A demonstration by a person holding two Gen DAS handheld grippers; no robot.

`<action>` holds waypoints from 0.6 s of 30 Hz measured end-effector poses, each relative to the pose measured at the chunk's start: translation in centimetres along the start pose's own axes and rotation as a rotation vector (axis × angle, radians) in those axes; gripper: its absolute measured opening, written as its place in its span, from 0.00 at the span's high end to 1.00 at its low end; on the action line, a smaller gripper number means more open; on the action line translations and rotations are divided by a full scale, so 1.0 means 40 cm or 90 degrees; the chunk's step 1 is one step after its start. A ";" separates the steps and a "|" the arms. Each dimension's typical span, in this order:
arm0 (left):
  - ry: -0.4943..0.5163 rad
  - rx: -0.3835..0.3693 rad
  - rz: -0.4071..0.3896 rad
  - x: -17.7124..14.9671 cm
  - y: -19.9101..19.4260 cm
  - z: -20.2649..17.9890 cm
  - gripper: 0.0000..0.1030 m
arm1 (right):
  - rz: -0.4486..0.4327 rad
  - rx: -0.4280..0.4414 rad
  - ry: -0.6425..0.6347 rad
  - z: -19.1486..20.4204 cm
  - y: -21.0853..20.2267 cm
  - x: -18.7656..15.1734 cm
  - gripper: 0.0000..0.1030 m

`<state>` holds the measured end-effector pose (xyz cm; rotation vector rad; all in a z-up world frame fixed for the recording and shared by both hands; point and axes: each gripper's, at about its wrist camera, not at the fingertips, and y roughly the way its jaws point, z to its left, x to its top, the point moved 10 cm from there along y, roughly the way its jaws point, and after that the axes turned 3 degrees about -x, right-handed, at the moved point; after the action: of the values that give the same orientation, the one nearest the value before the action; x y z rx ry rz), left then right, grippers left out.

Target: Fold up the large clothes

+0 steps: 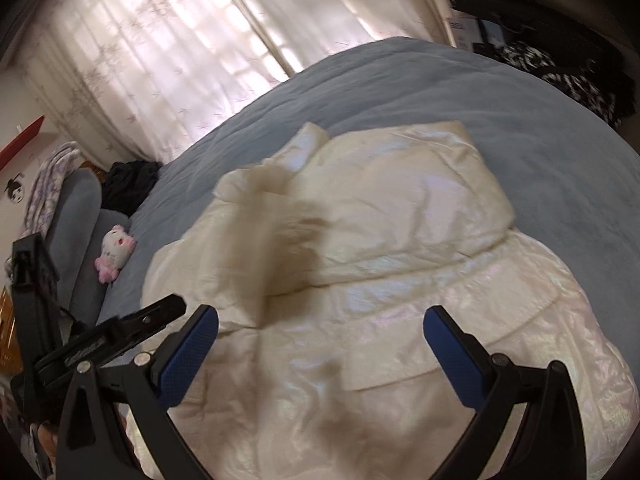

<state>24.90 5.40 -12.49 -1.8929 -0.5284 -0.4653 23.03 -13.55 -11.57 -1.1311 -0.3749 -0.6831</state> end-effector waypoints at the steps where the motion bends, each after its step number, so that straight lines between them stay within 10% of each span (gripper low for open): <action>1: -0.002 0.010 -0.006 0.000 -0.018 0.015 0.29 | 0.004 0.004 -0.007 0.016 0.002 0.005 0.00; 13: -0.059 0.084 -0.006 -0.032 -0.062 0.157 0.29 | 0.070 -0.006 -0.018 0.026 0.180 0.068 0.01; 18: -0.085 0.109 -0.032 0.016 -0.046 0.214 0.29 | 0.136 -0.002 0.006 0.018 0.278 0.060 0.26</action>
<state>25.06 14.09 -13.81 -1.7579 -0.6835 -0.3168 32.28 -10.78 -17.63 -1.1506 -0.2401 -0.5010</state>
